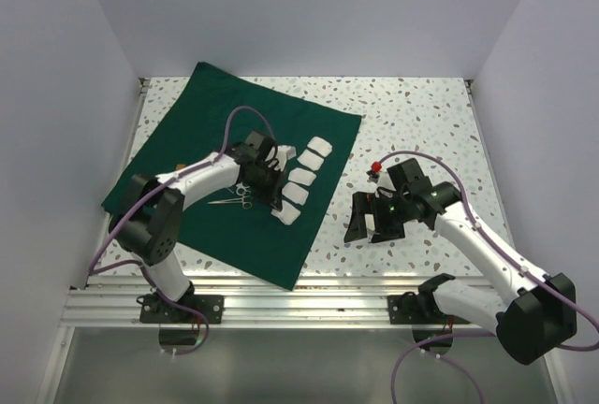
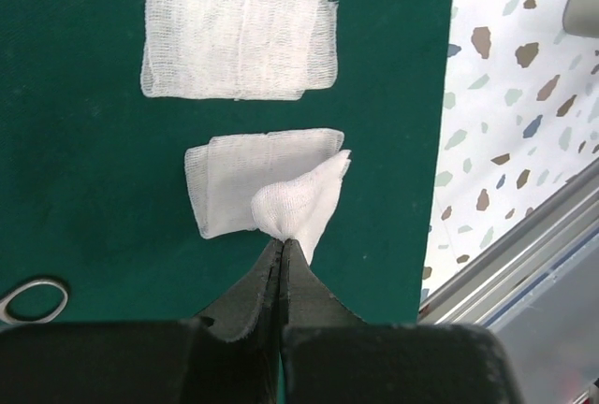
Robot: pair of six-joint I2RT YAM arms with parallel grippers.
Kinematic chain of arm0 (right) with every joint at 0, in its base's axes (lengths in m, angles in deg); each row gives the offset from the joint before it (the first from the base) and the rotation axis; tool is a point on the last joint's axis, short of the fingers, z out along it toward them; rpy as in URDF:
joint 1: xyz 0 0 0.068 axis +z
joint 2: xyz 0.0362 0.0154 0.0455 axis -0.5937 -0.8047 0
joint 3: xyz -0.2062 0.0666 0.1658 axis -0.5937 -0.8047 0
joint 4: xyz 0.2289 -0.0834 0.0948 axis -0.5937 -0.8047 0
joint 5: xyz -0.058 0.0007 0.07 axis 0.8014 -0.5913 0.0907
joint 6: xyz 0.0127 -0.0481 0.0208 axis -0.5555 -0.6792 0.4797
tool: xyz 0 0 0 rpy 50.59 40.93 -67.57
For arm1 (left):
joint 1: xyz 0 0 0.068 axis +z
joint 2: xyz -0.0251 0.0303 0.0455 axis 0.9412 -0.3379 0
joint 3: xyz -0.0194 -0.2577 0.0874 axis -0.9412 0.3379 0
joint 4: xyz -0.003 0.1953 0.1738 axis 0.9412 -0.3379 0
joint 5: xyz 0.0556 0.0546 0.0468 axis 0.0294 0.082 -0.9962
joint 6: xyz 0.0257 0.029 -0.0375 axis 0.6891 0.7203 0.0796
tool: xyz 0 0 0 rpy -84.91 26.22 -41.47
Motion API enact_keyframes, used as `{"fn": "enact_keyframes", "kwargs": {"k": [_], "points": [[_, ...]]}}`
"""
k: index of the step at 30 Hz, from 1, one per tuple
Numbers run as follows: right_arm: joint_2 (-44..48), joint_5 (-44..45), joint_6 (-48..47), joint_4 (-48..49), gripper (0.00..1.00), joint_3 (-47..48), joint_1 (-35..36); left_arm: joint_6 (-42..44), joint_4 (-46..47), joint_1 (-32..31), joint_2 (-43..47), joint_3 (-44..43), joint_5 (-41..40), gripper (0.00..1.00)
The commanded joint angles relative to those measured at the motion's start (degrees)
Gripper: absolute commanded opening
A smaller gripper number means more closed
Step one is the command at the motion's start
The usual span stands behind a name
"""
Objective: Prepare the surgical pack
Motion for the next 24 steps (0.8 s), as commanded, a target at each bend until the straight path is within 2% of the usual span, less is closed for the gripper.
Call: {"fn": "enact_keyframes", "kwargs": {"k": [1, 24], "points": [[-0.3, 0.4, -0.8, 0.6, 0.95, 1.1, -0.2, 0.5, 2.4, 0.2, 0.5, -2.3, 3.9, 0.0], [-0.2, 0.4, -0.5, 0.7, 0.95, 0.4, -0.4, 4.0, 2.6, 2.4, -6.6, -4.3, 1.2, 0.0]]}}
